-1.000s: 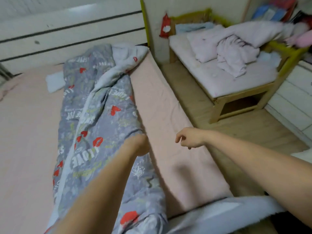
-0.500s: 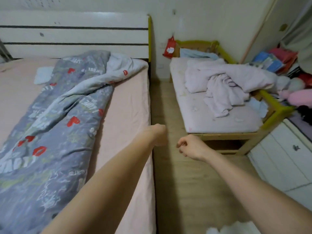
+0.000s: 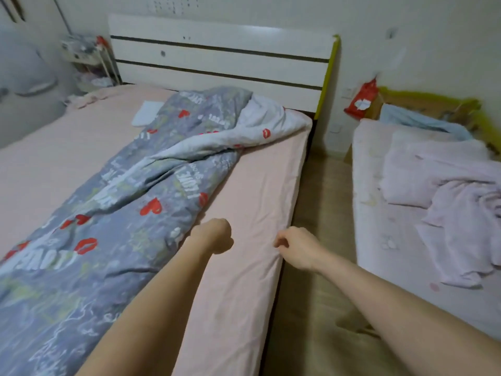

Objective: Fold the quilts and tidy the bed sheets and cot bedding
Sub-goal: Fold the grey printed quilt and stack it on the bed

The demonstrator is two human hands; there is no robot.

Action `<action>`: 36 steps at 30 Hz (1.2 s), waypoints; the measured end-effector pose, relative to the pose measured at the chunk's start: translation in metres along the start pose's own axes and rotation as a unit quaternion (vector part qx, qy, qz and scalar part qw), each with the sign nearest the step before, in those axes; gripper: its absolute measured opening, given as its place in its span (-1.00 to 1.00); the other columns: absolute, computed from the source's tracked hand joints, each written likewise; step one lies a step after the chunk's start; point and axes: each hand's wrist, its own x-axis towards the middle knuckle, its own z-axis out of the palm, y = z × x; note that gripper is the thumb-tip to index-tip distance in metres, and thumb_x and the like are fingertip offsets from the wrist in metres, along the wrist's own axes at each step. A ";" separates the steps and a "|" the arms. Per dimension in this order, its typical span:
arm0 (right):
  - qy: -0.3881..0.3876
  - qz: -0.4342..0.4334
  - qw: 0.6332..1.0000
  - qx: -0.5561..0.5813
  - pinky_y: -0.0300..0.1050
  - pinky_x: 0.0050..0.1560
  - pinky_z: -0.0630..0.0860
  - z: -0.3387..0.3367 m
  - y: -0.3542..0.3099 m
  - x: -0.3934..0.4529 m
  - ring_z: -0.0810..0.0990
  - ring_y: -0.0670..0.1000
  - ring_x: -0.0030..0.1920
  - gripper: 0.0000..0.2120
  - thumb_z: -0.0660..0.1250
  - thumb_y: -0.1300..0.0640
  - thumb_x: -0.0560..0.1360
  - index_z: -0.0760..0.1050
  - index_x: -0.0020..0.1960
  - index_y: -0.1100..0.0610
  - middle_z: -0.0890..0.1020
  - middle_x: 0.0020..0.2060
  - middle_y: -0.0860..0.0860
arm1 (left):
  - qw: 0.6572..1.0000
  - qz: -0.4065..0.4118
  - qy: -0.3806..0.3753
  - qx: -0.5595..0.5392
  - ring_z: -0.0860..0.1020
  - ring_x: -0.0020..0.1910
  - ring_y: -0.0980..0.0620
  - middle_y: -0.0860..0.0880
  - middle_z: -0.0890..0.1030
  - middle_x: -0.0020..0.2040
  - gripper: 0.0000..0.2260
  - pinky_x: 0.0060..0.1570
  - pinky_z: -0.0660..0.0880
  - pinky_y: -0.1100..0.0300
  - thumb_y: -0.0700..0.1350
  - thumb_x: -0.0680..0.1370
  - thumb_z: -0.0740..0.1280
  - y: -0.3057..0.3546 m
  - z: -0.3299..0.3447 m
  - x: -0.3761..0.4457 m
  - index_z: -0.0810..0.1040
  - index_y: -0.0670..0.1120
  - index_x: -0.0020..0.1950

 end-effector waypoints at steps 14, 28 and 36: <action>-0.051 -0.147 0.986 -0.053 -0.08 0.14 0.50 -0.130 -0.039 0.280 0.56 0.10 0.13 -0.73 0.19 0.23 0.50 0.62 0.08 0.15 0.64 0.10 0.08 | 0.980 -0.182 0.003 -0.075 0.51 0.18 -0.14 -0.11 0.55 0.23 -0.68 0.15 0.45 0.08 0.02 0.55 0.22 -0.067 -0.107 0.158 0.55 -0.08 0.23; -0.174 -0.293 0.910 -0.237 -0.06 -0.20 0.38 -0.124 -0.170 0.560 0.46 0.15 -0.14 -0.88 0.18 0.26 0.50 0.44 -0.18 0.17 0.48 -0.24 0.16 | 0.923 -0.359 0.005 -0.138 0.52 0.13 -0.10 -0.08 0.55 0.19 -0.74 0.02 0.49 0.08 -0.09 0.58 0.18 -0.165 -0.164 0.309 0.53 -0.10 0.22; -0.183 -0.333 0.886 -0.266 0.05 0.22 0.32 -0.084 -0.192 0.659 0.43 0.19 0.25 -0.59 0.19 0.16 0.55 0.28 0.39 0.12 0.42 0.30 0.12 | 0.890 -0.422 -0.002 -0.174 0.40 0.23 -0.19 -0.17 0.40 0.27 -0.70 0.12 0.38 0.01 -0.09 0.61 0.16 -0.221 -0.155 0.381 0.39 -0.13 0.32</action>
